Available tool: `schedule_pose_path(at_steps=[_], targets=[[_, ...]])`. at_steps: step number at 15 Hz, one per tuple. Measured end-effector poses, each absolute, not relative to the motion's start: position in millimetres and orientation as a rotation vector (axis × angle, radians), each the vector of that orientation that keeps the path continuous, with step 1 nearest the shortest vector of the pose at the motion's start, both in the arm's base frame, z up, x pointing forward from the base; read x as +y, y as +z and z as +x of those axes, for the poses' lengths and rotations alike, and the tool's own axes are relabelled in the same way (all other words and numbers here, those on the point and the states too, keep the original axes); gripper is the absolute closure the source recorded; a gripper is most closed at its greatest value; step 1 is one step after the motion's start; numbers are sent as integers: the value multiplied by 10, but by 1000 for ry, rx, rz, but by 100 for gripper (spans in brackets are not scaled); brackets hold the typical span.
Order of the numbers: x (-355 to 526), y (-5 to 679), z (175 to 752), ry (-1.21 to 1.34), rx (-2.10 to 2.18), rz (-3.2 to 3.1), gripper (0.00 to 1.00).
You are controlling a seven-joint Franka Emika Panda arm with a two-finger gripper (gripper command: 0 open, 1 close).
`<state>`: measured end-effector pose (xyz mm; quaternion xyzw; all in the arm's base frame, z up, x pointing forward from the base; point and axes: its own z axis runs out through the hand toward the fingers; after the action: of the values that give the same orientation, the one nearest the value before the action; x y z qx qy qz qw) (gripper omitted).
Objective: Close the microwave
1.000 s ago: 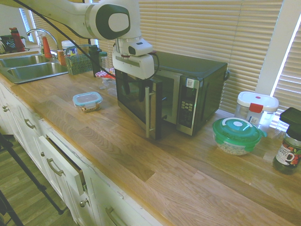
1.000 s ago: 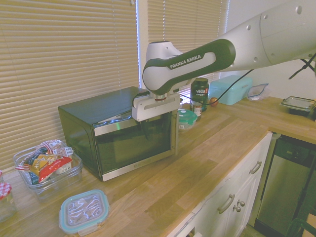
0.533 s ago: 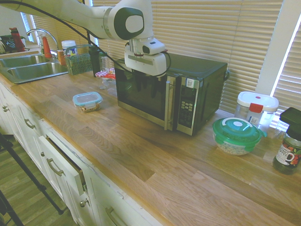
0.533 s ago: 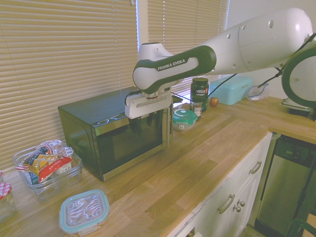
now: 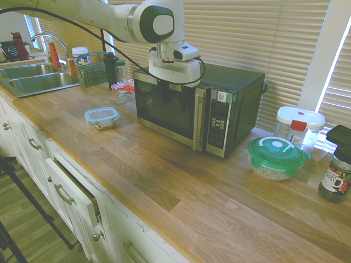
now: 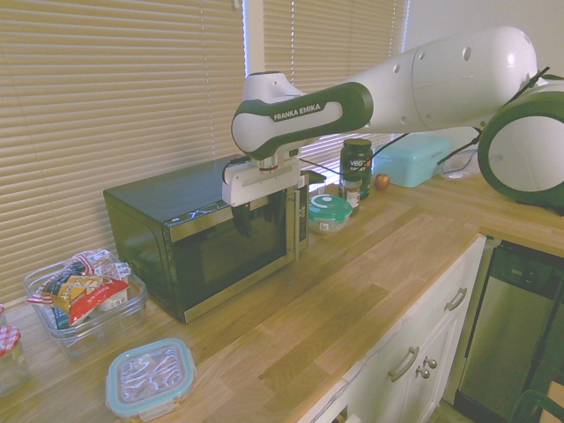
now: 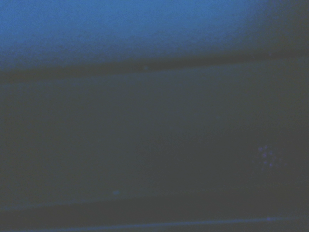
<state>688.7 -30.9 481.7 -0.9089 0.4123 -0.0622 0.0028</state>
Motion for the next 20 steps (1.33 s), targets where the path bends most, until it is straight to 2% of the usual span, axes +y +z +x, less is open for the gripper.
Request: schedule_pose_path(at_steps=[12,16,20], targets=[[-435,4905,6942,-233,1276,-2859,0],[-542,4929,6634,-344,1280,-2826,0],[-474,4903,6147,-342,1258,-2836,0]])
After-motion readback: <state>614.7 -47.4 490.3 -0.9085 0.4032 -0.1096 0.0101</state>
